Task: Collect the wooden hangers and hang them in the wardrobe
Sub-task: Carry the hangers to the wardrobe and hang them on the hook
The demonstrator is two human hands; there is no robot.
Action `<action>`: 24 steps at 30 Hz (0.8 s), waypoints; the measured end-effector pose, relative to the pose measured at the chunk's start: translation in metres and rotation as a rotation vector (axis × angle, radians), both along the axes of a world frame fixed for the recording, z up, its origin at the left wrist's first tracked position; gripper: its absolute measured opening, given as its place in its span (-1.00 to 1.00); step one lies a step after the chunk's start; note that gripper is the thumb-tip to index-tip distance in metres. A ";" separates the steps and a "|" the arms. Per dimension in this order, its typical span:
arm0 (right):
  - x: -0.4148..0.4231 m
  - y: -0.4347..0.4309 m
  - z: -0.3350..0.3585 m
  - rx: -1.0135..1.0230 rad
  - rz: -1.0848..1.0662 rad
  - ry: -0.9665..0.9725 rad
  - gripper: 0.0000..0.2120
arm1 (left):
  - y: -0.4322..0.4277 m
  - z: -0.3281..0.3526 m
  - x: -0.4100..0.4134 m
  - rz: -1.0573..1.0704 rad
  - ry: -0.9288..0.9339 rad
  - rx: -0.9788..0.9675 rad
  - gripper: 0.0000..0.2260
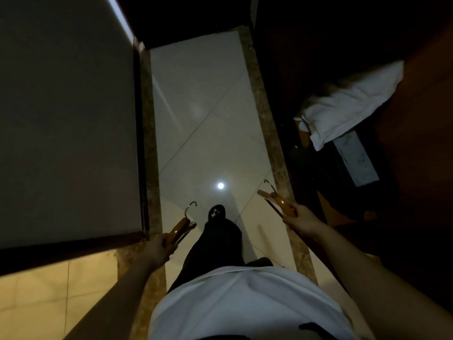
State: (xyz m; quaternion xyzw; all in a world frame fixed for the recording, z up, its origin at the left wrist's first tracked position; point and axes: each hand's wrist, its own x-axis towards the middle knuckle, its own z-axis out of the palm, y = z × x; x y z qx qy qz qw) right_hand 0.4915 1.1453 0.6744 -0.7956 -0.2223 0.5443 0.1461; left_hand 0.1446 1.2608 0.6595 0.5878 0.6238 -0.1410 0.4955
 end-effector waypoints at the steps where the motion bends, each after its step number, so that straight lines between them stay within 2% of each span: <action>1: 0.001 0.005 0.001 -0.023 -0.031 -0.005 -0.53 | 0.020 0.002 0.007 -0.042 -0.011 -0.008 -0.90; 8: 0.013 0.028 0.004 -0.124 -0.255 -0.023 -0.57 | 0.142 0.009 0.073 -0.291 -0.107 0.009 -0.92; 12: 0.022 0.048 -0.001 -0.135 -0.376 -0.080 -0.66 | 0.192 0.009 0.118 -0.458 -0.079 0.097 -0.88; 19: 0.071 0.117 -0.007 -0.014 -0.559 -0.146 -0.79 | 0.271 0.026 0.208 -0.544 -0.142 0.343 -0.86; 24: 0.128 0.171 0.006 0.115 -0.596 -0.399 -0.75 | 0.326 0.053 0.290 -0.605 -0.213 0.480 -0.80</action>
